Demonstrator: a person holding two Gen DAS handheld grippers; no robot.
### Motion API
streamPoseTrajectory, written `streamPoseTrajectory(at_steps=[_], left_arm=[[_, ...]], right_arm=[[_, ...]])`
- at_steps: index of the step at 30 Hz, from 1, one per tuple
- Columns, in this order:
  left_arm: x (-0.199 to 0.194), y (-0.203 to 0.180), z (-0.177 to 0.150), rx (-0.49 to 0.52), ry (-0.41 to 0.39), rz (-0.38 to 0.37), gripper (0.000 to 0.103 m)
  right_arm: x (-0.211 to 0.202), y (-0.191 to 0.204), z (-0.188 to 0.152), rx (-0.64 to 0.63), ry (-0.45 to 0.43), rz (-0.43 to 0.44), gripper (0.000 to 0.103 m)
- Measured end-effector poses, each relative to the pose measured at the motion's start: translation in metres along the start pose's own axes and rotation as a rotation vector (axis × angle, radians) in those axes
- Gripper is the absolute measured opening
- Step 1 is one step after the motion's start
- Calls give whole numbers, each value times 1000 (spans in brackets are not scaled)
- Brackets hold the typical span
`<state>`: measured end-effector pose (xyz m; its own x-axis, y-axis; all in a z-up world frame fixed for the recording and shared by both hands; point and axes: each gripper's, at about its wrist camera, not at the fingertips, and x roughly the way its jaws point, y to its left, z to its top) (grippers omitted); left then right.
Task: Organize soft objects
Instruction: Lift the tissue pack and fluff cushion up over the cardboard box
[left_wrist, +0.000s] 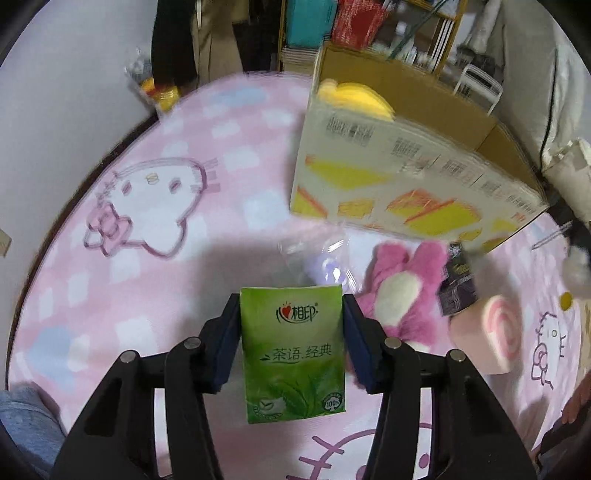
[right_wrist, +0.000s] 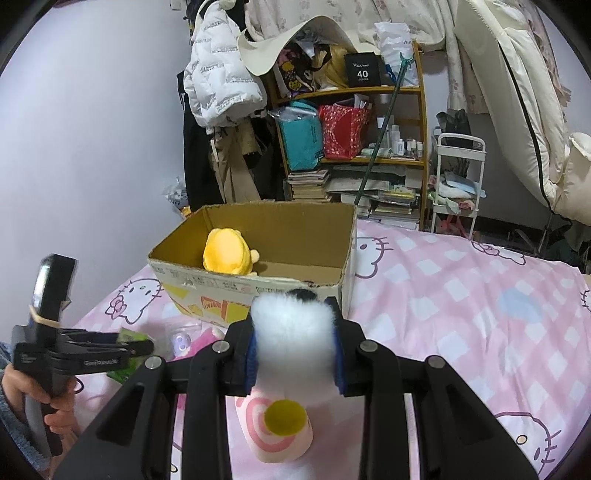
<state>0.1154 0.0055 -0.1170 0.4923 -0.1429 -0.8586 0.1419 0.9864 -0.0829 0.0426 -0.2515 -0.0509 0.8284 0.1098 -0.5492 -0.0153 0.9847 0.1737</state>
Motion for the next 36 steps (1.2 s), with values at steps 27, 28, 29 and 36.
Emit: streamPoseTrajectory(at_steps=[27, 28, 29, 36], left_arm=[[-173, -69, 98, 224, -745, -71, 52], [-172, -70, 100, 228, -754, -83, 52], [-170, -71, 100, 229, -759, -92, 52], [-136, -72, 99, 225, -737, -110, 52]], right_arm=[[-30, 28, 105, -159, -309, 62, 33], [-28, 29, 107, -161, -313, 59, 33], [-25, 29, 109, -165, -318, 55, 33], [-1, 27, 97, -152, -297, 58, 33]])
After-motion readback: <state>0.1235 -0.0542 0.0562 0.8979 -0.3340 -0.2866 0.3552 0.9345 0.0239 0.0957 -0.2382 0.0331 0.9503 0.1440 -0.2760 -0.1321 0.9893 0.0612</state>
